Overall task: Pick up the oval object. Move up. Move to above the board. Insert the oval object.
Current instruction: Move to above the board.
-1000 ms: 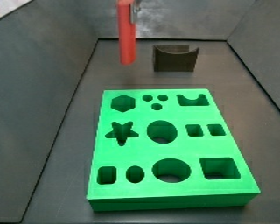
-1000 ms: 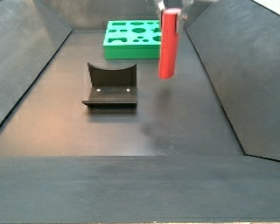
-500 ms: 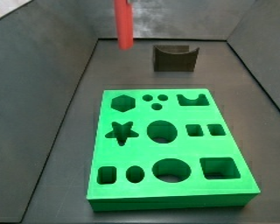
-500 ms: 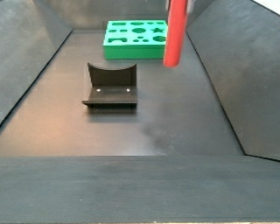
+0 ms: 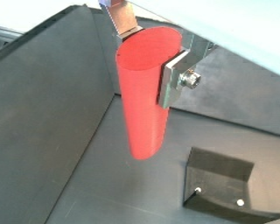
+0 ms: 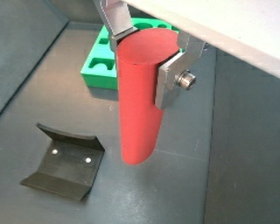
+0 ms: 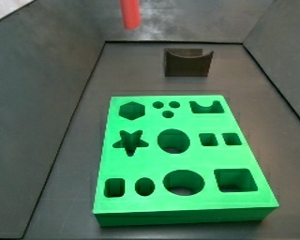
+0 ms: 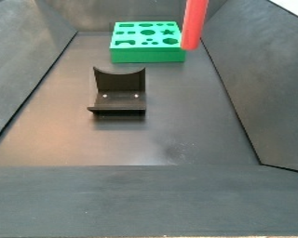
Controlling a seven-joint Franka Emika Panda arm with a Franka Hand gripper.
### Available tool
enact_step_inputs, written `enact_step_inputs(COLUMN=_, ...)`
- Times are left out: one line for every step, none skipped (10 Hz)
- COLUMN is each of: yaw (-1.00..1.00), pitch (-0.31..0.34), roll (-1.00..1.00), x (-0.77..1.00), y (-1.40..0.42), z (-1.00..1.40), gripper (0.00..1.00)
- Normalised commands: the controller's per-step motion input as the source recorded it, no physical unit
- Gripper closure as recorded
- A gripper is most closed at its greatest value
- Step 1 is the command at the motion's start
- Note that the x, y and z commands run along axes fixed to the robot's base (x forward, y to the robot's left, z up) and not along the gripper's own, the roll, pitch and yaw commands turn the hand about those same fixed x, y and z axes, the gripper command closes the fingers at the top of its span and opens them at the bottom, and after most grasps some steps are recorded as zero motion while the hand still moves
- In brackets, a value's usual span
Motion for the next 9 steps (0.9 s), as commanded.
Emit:
enact_step_inputs(yaw=1.00, pitch=0.257, roll=-0.16, x=0.25, y=-1.00, z=0.27, gripper=1.00)
enact_step_inputs(yaw=1.00, pitch=0.268, roll=-0.14, x=0.26, y=-1.00, z=0.24, gripper=1.00)
enact_step_inputs(yaw=1.00, pitch=0.302, roll=-0.09, x=0.27, y=-1.00, z=0.25, gripper=1.00)
enact_step_inputs(yaw=1.00, pitch=0.314, roll=-0.11, x=0.29, y=-1.00, z=0.24, gripper=1.00)
enact_step_inputs(yaw=0.92, pitch=0.318, roll=-0.11, x=0.30, y=-1.00, z=0.24, gripper=1.00)
enact_step_inputs(yaw=0.76, pitch=0.275, roll=-0.08, x=0.30, y=-1.00, z=0.25, gripper=1.00)
enact_step_inputs(yaw=0.37, pitch=0.174, roll=0.00, x=0.31, y=-1.00, z=0.25, gripper=1.00)
enact_step_inputs(yaw=0.25, pitch=0.144, roll=0.02, x=0.32, y=-1.00, z=0.25, gripper=1.00)
enact_step_inputs(yaw=0.11, pitch=0.119, roll=0.04, x=0.36, y=-1.00, z=0.25, gripper=1.00)
